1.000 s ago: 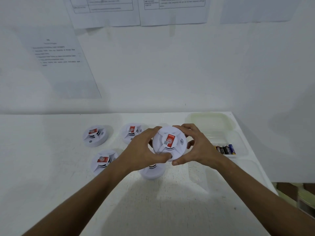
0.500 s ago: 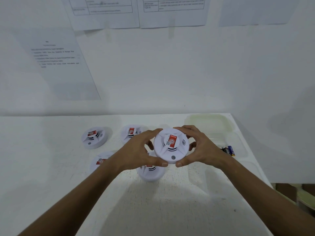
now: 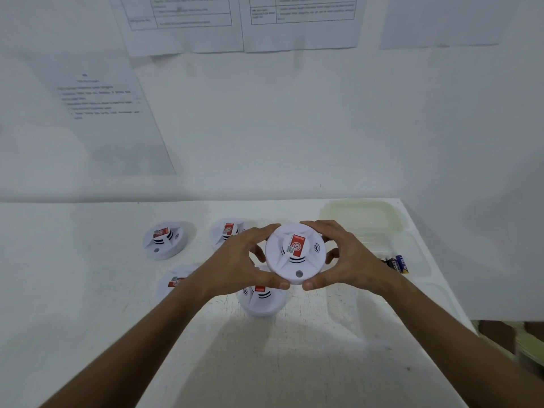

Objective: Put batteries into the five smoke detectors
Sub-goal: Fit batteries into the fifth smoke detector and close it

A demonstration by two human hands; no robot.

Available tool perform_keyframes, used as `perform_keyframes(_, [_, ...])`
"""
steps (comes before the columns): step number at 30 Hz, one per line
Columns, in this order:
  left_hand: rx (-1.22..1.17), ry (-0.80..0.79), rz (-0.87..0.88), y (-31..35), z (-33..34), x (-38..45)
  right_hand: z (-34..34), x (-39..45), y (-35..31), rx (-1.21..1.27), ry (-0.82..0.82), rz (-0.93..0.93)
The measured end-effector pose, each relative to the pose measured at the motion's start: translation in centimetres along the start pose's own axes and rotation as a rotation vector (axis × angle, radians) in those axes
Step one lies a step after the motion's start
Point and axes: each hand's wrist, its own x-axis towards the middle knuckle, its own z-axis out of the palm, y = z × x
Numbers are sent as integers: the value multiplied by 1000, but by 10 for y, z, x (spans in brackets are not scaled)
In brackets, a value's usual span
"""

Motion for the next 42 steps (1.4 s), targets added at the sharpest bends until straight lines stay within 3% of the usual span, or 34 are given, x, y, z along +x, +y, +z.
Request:
perform_keyframes(24, [11,60,86,-11,-2,16,-3,9,0,20,45,14])
perform_keyframes(42, [82,36,53,-12,-9,39,-8,30,11,-11,63,17])
